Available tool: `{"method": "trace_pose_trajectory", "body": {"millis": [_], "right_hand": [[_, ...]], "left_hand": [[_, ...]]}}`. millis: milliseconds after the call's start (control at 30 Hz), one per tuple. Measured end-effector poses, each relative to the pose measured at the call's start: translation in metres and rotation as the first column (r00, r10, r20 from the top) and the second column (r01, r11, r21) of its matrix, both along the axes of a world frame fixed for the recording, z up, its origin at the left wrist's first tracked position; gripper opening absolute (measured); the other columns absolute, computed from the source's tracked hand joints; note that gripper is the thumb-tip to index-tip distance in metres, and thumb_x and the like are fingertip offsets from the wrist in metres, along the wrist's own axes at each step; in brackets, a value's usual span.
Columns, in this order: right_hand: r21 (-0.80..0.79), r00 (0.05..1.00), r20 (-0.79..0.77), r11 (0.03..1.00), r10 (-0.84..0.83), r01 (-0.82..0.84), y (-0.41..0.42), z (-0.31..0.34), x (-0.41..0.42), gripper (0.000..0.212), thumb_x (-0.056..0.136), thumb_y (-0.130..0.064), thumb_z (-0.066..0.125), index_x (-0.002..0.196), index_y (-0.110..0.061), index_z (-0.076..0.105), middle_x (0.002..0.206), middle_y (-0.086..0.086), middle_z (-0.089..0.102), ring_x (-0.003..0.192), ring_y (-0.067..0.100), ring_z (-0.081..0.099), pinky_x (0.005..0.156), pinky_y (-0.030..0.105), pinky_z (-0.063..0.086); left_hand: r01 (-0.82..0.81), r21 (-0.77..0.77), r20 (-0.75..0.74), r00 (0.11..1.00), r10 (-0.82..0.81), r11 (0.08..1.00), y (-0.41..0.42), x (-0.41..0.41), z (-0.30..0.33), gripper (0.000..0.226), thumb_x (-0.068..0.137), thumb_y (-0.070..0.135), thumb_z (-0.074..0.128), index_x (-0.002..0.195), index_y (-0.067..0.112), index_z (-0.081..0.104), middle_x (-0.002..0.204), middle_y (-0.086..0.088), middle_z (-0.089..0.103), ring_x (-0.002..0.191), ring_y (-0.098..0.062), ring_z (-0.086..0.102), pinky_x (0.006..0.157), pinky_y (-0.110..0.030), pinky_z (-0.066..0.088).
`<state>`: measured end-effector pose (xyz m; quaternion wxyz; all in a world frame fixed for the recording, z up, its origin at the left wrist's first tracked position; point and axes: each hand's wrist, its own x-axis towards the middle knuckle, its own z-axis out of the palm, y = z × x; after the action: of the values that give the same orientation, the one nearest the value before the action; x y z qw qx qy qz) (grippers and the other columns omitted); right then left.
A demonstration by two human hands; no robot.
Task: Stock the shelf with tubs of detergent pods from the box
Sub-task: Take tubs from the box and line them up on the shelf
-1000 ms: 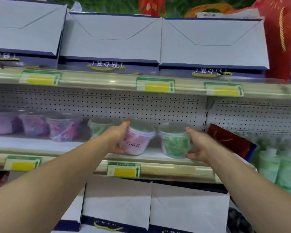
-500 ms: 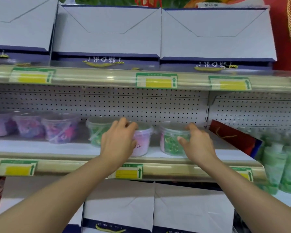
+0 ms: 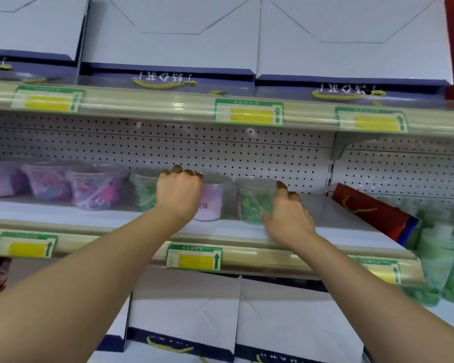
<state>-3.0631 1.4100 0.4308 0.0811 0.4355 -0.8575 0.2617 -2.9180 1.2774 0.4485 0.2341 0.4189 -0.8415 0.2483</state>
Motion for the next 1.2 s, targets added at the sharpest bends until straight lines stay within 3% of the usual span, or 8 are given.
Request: {"method": "trace_pose_trajectory", "body": {"millis": [133, 300, 433, 567, 733, 833, 1033, 1200], "right_hand": [[0.022, 0.973, -0.202, 0.994, 0.113, -0.111, 0.027, -0.006, 0.012, 0.073, 0.089, -0.029, 0.058, 0.147, -0.019, 0.014, 0.151, 0.013, 0.02, 0.137, 0.032, 0.022, 0.106, 0.042, 0.031], [0.077, 0.905, -0.355, 0.972, 0.233, -0.22, 0.052, -0.014, 0.041, 0.064, 0.092, -0.031, 0.054, 0.146, -0.015, 0.022, 0.151, 0.012, 0.023, 0.139, 0.029, 0.021, 0.112, 0.036, 0.021], [0.072, 0.876, -0.368, 0.949, 0.312, -0.308, 0.071, -0.042, 0.074, 0.054, 0.089, -0.022, 0.057, 0.137, -0.009, 0.037, 0.142, 0.013, 0.038, 0.131, 0.03, 0.035, 0.105, 0.037, 0.032], [0.146, 0.883, -0.296, 0.931, 0.365, -0.336, 0.09, -0.086, 0.109, 0.048, 0.091, -0.024, 0.055, 0.135, -0.01, 0.042, 0.131, 0.011, 0.048, 0.119, 0.03, 0.046, 0.089, 0.037, 0.043], [0.299, 0.906, -0.157, 0.893, 0.393, -0.335, 0.109, -0.164, 0.145, 0.044, 0.092, -0.022, 0.052, 0.133, -0.013, 0.04, 0.13, 0.008, 0.047, 0.116, 0.027, 0.048, 0.089, 0.037, 0.046], [0.386, 0.92, -0.052, 0.858, 0.387, -0.339, 0.119, -0.215, 0.162, 0.043, 0.091, -0.024, 0.052, 0.131, -0.013, 0.04, 0.128, 0.008, 0.046, 0.113, 0.029, 0.05, 0.083, 0.037, 0.046], [0.559, 0.946, 0.145, 0.765, 0.29, -0.32, 0.154, -0.326, 0.182, 0.044, 0.09, -0.018, 0.05, 0.132, -0.013, 0.039, 0.129, 0.008, 0.043, 0.114, 0.031, 0.05, 0.074, 0.035, 0.04], [0.679, 0.942, 0.291, 0.658, 0.167, -0.327, 0.196, -0.425, 0.181, 0.047, 0.089, -0.02, 0.051, 0.134, -0.014, 0.036, 0.134, 0.007, 0.04, 0.124, 0.026, 0.043, 0.092, 0.035, 0.043]], "left_hand": [[0.042, 0.072, 0.003, 0.999, -0.042, 0.997, 0.019, 0.013, -0.015, 0.065, 0.084, 0.023, 0.062, 0.141, 0.019, 0.032, 0.141, -0.011, 0.04, 0.125, -0.03, 0.042, 0.1, -0.042, 0.034], [0.168, 0.036, -0.062, 0.984, -0.165, 0.985, 0.061, 0.042, -0.03, 0.053, 0.083, 0.015, 0.059, 0.132, 0.017, 0.038, 0.138, -0.008, 0.039, 0.117, -0.03, 0.044, 0.088, -0.039, 0.038], [0.201, 0.163, -0.087, 0.978, -0.189, 0.966, 0.104, 0.072, -0.047, 0.05, 0.088, 0.018, 0.055, 0.135, 0.018, 0.039, 0.125, -0.004, 0.054, 0.112, -0.028, 0.051, 0.077, -0.034, 0.037], [0.216, 0.314, -0.053, 0.976, -0.21, 0.925, 0.135, 0.103, -0.088, 0.042, 0.093, 0.026, 0.049, 0.133, 0.02, 0.039, 0.119, -0.002, 0.059, 0.107, -0.027, 0.056, 0.069, -0.031, 0.034], [0.188, 0.525, 0.013, 0.974, -0.228, 0.83, 0.153, 0.141, -0.172, 0.036, 0.093, 0.029, 0.049, 0.127, 0.021, 0.044, 0.118, -0.002, 0.061, 0.109, -0.026, 0.056, 0.072, -0.034, 0.045], [0.13, 0.642, 0.061, 0.974, -0.219, 0.756, 0.16, 0.162, -0.228, 0.034, 0.093, 0.03, 0.048, 0.126, 0.021, 0.044, 0.119, -0.004, 0.06, 0.11, -0.027, 0.055, 0.073, -0.034, 0.039], [0.017, 0.808, 0.13, 0.97, -0.206, 0.589, 0.176, 0.2, -0.347, 0.035, 0.091, 0.032, 0.049, 0.124, 0.022, 0.046, 0.122, -0.004, 0.06, 0.115, -0.027, 0.055, 0.083, -0.033, 0.045], [-0.124, 0.908, 0.22, 0.954, -0.204, 0.4, 0.205, 0.23, -0.447, 0.033, 0.09, 0.03, 0.049, 0.122, 0.023, 0.047, 0.124, -0.006, 0.059, 0.116, -0.028, 0.055, 0.086, -0.035, 0.046]]}}
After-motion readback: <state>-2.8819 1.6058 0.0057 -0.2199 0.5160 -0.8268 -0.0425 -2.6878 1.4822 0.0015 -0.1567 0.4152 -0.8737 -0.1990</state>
